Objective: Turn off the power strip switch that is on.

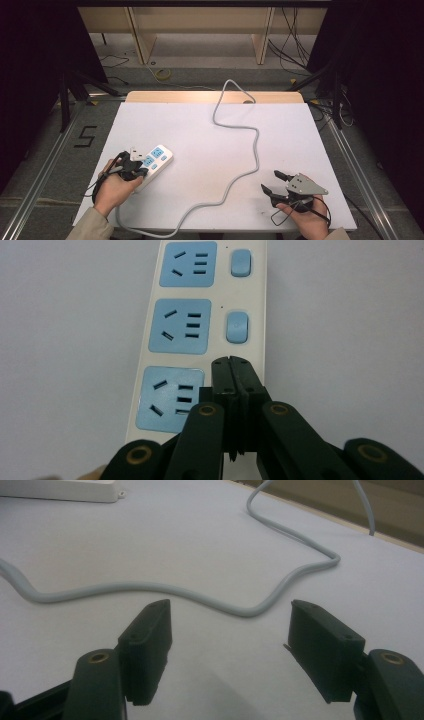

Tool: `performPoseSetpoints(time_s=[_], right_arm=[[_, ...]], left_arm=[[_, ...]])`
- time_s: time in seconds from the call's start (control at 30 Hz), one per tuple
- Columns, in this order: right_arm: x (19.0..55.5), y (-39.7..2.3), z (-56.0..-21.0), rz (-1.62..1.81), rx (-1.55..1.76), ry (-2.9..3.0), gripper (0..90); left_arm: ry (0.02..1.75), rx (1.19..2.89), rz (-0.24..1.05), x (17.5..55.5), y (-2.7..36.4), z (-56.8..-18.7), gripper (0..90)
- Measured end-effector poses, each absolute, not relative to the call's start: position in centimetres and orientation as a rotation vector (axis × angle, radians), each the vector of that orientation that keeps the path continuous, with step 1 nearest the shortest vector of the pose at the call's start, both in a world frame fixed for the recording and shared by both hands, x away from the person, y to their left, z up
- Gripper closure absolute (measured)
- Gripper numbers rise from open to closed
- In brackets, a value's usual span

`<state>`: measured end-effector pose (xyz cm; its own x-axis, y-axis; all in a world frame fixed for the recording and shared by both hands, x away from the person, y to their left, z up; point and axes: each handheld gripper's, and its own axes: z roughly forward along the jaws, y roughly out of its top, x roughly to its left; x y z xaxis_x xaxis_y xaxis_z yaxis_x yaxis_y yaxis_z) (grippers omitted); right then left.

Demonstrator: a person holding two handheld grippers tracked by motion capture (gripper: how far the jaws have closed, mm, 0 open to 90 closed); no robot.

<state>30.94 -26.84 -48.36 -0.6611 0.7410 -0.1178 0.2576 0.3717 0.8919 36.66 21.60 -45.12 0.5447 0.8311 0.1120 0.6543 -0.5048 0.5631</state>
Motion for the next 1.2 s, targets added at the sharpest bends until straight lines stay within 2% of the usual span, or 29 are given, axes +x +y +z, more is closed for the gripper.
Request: performPoseSetpoints(time_s=[0.5, 1.2], right_arm=[[30.96, -26.86, -48.4, 1.249, 0.862, 2.128, 34.8], [30.95, -26.86, -48.4, 1.248, 0.863, 2.127, 34.8]], left_arm=[[1.217, 2.342, 0.45, 37.29, 21.8, -44.87, 89.6], [1.215, 2.395, 0.471, 37.49, 21.19, -44.69, 89.7]])
